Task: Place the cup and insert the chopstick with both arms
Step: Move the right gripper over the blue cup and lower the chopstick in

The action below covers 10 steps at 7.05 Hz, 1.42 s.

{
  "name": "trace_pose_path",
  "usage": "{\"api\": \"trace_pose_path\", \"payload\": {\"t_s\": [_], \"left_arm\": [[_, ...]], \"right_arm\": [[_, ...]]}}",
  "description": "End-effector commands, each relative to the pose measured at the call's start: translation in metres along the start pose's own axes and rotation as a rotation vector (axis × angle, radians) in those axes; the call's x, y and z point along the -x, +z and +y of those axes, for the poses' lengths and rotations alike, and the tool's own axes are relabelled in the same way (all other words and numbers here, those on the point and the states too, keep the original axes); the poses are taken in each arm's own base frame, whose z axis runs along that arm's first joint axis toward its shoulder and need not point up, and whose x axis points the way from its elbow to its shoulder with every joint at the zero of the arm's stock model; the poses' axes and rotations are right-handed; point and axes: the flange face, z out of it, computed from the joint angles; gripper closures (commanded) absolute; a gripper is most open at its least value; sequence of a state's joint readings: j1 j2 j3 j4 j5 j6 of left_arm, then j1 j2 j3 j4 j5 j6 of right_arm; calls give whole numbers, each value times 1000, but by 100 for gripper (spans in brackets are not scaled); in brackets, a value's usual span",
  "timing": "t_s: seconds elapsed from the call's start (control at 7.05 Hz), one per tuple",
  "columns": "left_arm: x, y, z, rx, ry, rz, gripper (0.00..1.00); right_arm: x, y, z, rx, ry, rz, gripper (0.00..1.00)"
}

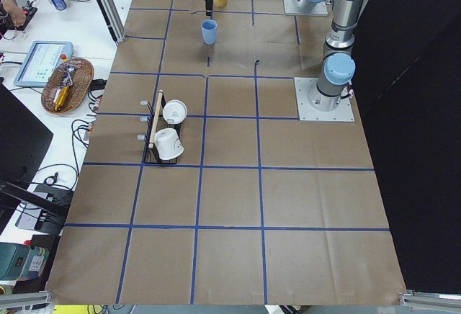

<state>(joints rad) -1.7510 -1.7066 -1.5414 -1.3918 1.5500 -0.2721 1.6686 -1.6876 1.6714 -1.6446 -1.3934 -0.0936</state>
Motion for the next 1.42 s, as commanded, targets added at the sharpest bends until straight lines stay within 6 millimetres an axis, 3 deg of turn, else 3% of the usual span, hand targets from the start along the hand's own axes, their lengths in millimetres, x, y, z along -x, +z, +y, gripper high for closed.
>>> {"api": "trace_pose_path", "payload": {"t_s": [0.0, 0.28, 0.57, 1.28], "left_arm": [[40, -29, 23, 61, -26, -22, 0], [66, -36, 28, 95, -24, -29, 0], [66, -35, 28, 96, -24, -27, 0], [67, -34, 29, 102, -25, -28, 0]], "right_arm": [[43, 24, 1, 43, 18, -15, 91], [56, 51, -11, 100, 44, -38, 91], [60, 73, -24, 136, 88, -104, 91], [63, 99, -58, 129, 80, -97, 91]]}}
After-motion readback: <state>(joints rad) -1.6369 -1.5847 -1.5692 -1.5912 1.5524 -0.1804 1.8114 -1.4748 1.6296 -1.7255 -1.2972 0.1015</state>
